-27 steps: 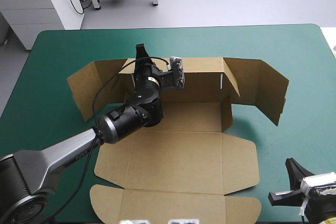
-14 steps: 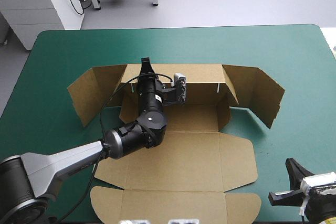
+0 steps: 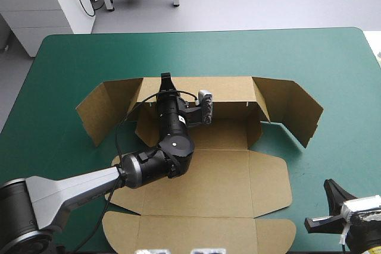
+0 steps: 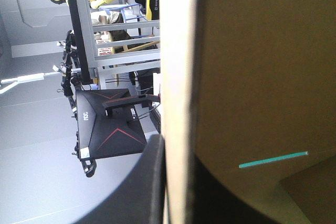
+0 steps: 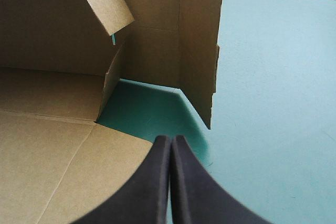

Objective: Fold the box

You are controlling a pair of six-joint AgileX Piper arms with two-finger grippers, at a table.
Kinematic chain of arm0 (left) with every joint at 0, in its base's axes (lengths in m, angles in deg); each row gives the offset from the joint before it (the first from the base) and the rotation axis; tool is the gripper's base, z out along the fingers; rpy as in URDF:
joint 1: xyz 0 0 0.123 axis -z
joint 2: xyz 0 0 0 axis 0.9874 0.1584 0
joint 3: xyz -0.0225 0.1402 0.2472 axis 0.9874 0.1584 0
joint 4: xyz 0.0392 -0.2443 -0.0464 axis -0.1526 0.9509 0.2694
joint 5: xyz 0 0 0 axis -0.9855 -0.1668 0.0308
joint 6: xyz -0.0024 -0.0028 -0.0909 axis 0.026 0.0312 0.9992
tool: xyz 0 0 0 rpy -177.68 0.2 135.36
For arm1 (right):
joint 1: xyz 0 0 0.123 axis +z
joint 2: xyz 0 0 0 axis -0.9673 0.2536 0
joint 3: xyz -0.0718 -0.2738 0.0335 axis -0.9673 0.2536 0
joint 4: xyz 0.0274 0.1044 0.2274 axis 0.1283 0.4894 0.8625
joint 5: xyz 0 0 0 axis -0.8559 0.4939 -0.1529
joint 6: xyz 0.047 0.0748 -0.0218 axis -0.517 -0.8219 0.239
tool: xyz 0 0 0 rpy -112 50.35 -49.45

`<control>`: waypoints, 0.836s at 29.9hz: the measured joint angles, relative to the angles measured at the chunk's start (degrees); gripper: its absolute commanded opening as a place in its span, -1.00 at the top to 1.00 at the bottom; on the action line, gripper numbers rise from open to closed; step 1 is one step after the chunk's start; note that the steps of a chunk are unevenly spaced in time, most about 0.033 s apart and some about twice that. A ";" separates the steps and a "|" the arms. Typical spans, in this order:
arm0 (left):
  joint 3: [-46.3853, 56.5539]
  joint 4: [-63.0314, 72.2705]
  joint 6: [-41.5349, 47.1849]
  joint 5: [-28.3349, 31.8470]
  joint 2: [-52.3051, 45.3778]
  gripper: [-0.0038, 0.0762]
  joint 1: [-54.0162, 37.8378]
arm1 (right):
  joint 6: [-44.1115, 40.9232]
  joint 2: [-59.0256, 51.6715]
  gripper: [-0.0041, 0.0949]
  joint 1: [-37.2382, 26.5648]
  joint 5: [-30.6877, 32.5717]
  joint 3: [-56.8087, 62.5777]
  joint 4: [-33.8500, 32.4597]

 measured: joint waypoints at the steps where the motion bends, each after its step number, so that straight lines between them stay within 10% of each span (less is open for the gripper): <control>1: 0.00 0.50 0.00 -0.07 -0.13 0.92 0.02 | 0.00 0.00 0.96 0.00 0.01 0.00 0.00; 25: 2.60 -1.60 0.04 2.62 -0.91 0.92 0.01 | -4.02 23.73 0.95 0.00 9.33 -14.13 4.53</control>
